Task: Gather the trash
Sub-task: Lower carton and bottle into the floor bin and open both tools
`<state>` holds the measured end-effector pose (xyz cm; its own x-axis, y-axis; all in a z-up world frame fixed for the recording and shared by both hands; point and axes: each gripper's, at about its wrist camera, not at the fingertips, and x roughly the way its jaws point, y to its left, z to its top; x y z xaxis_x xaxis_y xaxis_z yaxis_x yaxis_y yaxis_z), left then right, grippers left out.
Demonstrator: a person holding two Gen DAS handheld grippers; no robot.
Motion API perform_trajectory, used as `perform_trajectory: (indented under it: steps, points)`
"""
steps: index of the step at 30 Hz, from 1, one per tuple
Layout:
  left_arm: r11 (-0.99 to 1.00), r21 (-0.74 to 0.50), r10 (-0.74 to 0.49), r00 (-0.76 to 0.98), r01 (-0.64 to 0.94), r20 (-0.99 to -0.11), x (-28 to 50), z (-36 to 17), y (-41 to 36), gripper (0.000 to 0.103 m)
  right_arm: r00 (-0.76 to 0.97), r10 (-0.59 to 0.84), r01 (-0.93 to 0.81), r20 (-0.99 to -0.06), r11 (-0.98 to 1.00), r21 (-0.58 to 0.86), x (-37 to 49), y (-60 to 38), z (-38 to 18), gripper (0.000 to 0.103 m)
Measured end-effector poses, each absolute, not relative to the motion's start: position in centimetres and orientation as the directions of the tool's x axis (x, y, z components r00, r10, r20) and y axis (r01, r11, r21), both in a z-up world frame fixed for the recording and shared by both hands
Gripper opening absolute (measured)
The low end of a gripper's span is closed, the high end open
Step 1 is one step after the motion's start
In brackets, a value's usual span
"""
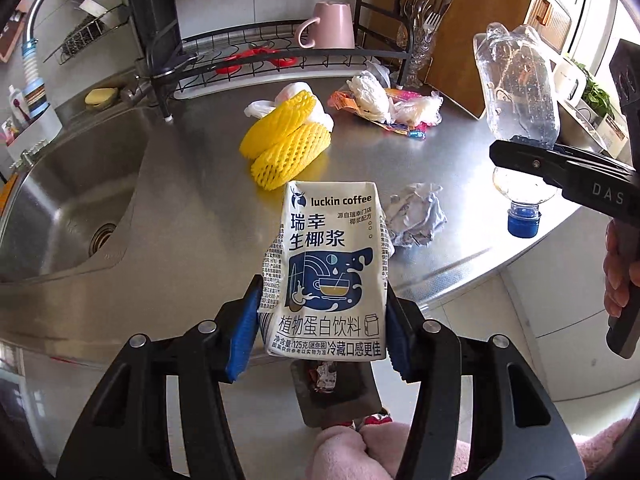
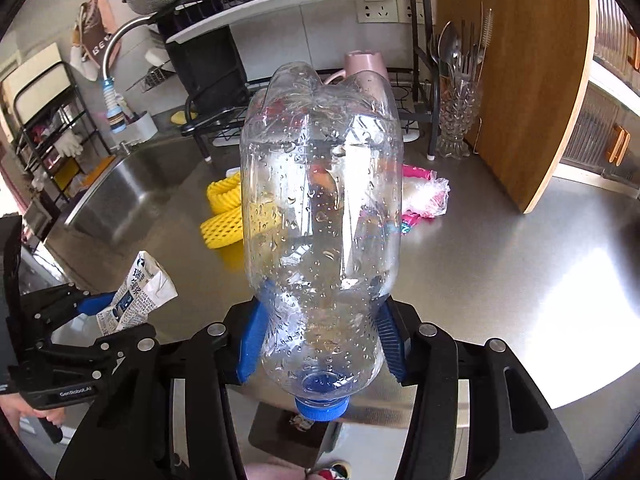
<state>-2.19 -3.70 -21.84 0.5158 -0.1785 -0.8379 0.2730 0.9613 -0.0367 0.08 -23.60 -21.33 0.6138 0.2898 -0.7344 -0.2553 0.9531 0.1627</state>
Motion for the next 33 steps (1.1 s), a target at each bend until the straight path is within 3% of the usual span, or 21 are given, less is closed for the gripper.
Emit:
perform_trajectory:
  steps: [6, 18, 33]
  points:
    - [0.969, -0.045, -0.167, 0.508, 0.243, -0.845, -7.3, -22.4, -5.0, 0.052, 0.555, 0.383, -0.321, -0.738, 0.918, 0.235, -5.2, -25.4, -21.6, 0.051]
    - [0.968, -0.113, -0.190, 0.363, 0.224, -0.912, -11.3, -30.8, -5.2, 0.052, 0.394, 0.427, -0.301, -0.813, 0.897, 0.325, -10.4, -25.1, -29.4, 0.051]
    - [0.956, -0.246, -0.268, 0.137, 0.159, -0.954, -9.2, -46.3, -1.5, 0.052, 0.166, 0.385, -0.157, -0.908, 0.919, 0.361, -12.2, -18.4, -46.7, 0.051]
